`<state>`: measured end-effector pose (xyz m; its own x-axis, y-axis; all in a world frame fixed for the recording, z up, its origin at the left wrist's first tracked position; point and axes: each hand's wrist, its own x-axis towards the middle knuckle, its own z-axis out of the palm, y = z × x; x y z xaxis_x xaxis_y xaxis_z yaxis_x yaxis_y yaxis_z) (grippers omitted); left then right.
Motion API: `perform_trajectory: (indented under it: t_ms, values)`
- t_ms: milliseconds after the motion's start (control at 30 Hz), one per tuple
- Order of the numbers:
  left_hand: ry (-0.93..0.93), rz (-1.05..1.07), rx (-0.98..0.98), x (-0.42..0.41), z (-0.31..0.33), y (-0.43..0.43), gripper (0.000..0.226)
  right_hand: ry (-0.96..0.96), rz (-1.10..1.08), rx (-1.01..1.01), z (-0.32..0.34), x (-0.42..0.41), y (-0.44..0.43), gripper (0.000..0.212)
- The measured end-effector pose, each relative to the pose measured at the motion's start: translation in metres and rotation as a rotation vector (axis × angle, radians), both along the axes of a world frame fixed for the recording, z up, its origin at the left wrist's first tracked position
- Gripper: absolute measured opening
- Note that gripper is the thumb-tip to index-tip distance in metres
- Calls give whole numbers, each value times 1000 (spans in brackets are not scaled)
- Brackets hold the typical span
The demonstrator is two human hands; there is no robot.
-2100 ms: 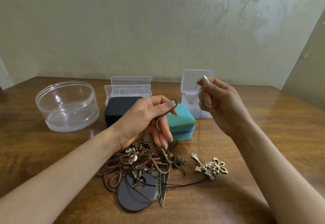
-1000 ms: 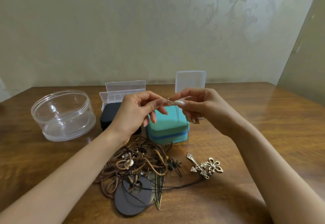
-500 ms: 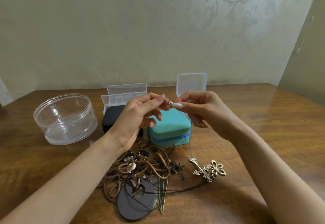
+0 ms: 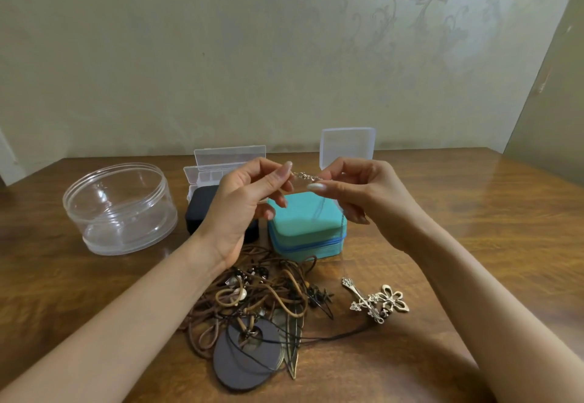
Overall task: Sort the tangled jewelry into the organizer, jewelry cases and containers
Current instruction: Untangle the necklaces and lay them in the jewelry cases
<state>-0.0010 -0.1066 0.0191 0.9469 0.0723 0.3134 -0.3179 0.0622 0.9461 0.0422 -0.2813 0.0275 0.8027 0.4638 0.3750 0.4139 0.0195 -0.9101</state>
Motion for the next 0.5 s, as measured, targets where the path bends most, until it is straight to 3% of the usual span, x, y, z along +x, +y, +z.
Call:
perform_trajectory:
  t_ms: [267, 500]
  values:
    - [-13, -142, -125, -5, 4, -2, 12, 19, 5, 27, 1, 0, -2, 20]
    - [-61, -107, -74, -5, 6, -1, 13, 14, 36, -36, 1, -3, -1, 20]
